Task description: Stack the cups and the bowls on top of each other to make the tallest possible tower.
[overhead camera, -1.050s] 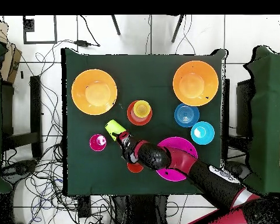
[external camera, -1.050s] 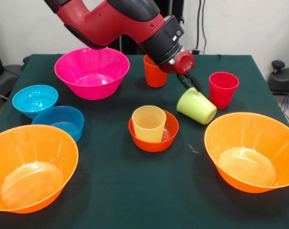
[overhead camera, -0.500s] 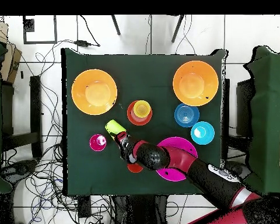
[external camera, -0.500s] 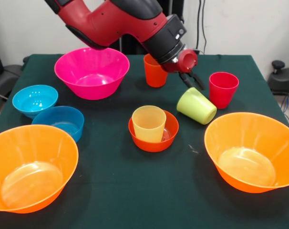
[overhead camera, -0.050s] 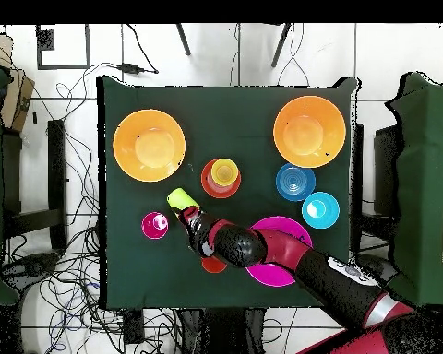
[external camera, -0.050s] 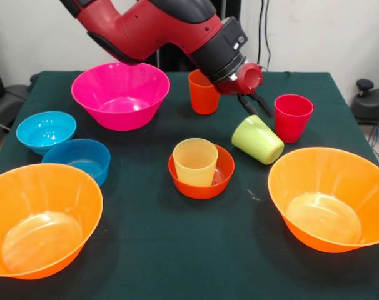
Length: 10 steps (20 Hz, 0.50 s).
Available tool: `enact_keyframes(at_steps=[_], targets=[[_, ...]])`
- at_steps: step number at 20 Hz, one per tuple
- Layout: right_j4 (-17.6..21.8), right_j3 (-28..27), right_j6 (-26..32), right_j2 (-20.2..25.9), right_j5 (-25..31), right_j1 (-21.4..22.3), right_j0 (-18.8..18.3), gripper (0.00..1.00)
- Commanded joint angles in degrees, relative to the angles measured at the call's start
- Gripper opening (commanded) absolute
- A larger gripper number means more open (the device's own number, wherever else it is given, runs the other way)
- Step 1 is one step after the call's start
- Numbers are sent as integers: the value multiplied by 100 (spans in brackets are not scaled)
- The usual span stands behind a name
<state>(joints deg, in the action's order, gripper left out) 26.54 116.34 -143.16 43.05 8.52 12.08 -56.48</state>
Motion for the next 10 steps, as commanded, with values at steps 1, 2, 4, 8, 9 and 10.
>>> enact_keyframes(at_steps=[1,2,4,8,9,10], targets=[[322,-939,462,-160,199,430,412,100],[353,-962,503,-237,261,454,451,100],[388,-1027,563,-317,327,399,489,100],[454,-1158,665,-472,459,316,610,100],[489,-1184,685,-513,455,304,640,100],[516,-1262,706,-610,495,267,702,100]])
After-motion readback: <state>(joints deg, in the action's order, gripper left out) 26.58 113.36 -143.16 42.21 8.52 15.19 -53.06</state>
